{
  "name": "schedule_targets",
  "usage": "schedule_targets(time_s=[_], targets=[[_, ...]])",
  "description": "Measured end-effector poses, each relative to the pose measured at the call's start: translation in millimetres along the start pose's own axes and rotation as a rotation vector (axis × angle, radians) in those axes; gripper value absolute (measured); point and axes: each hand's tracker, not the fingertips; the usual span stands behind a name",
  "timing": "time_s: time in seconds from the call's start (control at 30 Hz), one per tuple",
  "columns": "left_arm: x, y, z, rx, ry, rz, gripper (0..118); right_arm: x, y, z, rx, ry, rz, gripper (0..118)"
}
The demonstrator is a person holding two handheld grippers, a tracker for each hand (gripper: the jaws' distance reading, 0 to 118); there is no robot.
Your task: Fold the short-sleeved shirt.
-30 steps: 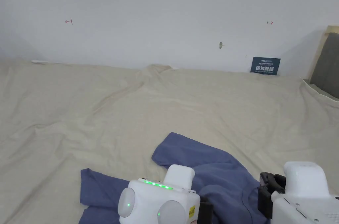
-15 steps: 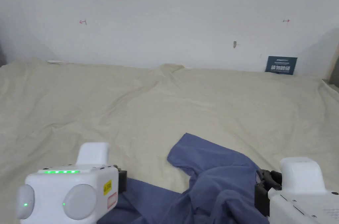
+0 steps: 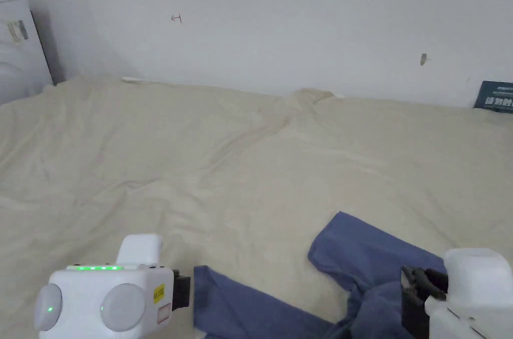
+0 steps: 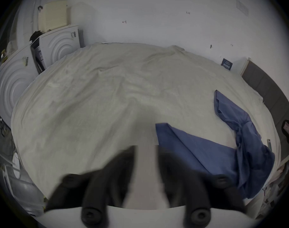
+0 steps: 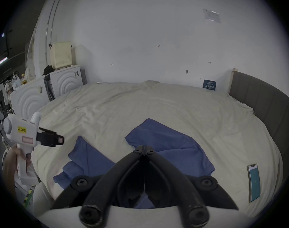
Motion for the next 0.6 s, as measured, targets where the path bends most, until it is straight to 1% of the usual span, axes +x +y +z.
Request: schedule_targets(time_s=[0.03, 0.07, 0.1, 0.2, 0.37, 0.4, 0.43, 0.47, 0.5, 0.53, 0.57, 0.6], targets=[[3.6, 6.4, -10.4, -0.033, 0.007, -0.023, 74, 1.1, 1.7, -4.5, -0.005, 0.0, 0.005, 0], [6.6, 10.4, -18.3, -0.038, 0.015, -0.032, 92, 2.2, 2.7, -7.8, -0.008, -0.001, 0.007, 0], [9.8, 15.3, -26.8, -0.029, 0.009, -0.032, 95, 3.8, 3.6, -11.4, -0.012, -0.005, 0.008, 0], [20.7, 31.3, -52.5, -0.038, -0.019, -0.045, 95, 10.1, 3.2, -21.9, -0.03, -0.014, 0.009, 0], [38.3, 34.9, -93.9, -0.125, -0.051, -0.045, 95, 19.5, -5.4, -35.2, -0.077, -0.043, 0.025, 0], [41.4, 29.7, -95.3, -0.132, 0.006, -0.055, 92, 22.0, -6.5, -37.1, -0.086, -0.049, 0.027, 0], [46.8, 25.4, -91.5, -0.077, 0.04, -0.095, 83, 24.5, -7.3, -38.4, -0.093, -0.052, 0.028, 0], [51.6, 21.6, -84.4, -0.051, 0.062, -0.112, 65, 27.3, -8.7, -40.0, -0.096, -0.057, 0.025, 0], [54.8, 20.0, -79.5, -0.02, 0.091, -0.121, 51, 30.1, -9.1, -41.3, -0.1, -0.062, 0.021, 0], [57.1, 16.8, -77.5, -0.03, 0.077, -0.105, 32, 33.1, -9.4, -42.6, -0.102, -0.066, 0.014, 0], [58.5, 16.9, -75.0, -0.034, 0.075, -0.101, 32, 35.4, -9.8, -43.3, -0.102, -0.067, 0.008, 0], [61.8, 15.8, -73.3, -0.028, 0.094, -0.113, 23, 37.9, -10.4, -42.9, -0.102, -0.068, 0.0, 0]])
